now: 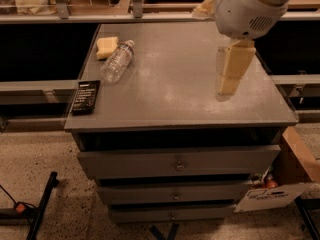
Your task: Pick water bottle
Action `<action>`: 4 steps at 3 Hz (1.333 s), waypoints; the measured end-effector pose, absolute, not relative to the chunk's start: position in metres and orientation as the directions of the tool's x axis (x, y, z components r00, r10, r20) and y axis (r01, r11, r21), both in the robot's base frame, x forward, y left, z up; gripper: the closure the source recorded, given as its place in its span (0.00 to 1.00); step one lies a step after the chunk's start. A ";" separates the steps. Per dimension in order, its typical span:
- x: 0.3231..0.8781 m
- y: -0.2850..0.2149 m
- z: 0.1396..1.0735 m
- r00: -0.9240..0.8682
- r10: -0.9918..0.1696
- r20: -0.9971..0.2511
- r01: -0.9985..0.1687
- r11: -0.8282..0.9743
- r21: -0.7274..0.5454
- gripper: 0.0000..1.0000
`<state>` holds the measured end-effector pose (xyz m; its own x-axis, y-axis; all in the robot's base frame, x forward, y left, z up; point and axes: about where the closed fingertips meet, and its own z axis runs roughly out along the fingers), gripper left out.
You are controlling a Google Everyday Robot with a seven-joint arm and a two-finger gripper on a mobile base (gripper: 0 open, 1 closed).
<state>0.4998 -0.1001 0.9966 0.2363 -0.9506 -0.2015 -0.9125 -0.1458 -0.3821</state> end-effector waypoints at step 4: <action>0.540 -0.018 0.979 0.484 -0.863 -0.141 -0.832 -0.405 -0.378 0.00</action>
Offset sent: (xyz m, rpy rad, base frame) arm 0.0247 0.0511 -0.0076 -0.0594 -0.0116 0.1619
